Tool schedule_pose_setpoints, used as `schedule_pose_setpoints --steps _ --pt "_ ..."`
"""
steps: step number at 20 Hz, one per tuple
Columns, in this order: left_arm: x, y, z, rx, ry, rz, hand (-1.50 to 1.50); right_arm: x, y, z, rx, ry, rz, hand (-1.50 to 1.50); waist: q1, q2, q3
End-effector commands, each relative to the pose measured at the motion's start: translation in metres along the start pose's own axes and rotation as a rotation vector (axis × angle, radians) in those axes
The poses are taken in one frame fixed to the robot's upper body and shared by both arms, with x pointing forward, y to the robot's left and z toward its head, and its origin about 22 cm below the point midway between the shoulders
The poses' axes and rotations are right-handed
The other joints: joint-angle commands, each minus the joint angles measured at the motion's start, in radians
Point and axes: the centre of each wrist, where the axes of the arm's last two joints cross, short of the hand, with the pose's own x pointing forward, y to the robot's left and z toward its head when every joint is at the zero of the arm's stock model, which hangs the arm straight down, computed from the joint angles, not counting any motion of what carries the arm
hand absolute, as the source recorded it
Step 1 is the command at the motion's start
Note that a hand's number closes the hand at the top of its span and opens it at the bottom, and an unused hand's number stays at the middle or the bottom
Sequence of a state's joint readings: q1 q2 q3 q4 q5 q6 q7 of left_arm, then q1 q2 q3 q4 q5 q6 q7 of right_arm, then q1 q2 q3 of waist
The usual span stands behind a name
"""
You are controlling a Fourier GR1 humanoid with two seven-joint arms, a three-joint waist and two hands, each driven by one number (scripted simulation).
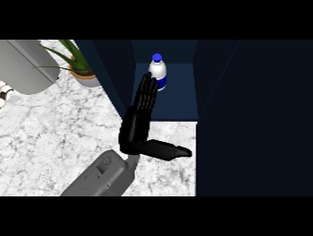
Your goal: Pick up the bottled water, place it into the cabinet and close the cabinet
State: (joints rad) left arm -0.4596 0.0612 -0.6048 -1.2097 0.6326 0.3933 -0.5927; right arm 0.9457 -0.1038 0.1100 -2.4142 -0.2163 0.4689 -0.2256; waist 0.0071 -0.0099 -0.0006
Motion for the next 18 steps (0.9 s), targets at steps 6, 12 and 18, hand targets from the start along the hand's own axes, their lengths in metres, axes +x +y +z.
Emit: schedule_pose_setpoints --steps 6,12,18 --pt "0.034 0.014 0.056 0.008 0.065 0.043 1.50 0.032 -0.002 -0.002 0.293 0.069 0.136 1.50 0.003 -0.005 0.000" --pt "0.052 0.048 0.083 0.066 0.033 0.005 -1.50 0.055 0.014 -0.007 0.502 0.058 0.124 1.50 -0.008 -0.003 -0.002" --pt "0.090 0.084 0.108 0.119 -0.009 0.000 -1.50 0.054 0.026 -0.011 0.562 0.001 0.148 1.50 -0.008 -0.003 -0.001"
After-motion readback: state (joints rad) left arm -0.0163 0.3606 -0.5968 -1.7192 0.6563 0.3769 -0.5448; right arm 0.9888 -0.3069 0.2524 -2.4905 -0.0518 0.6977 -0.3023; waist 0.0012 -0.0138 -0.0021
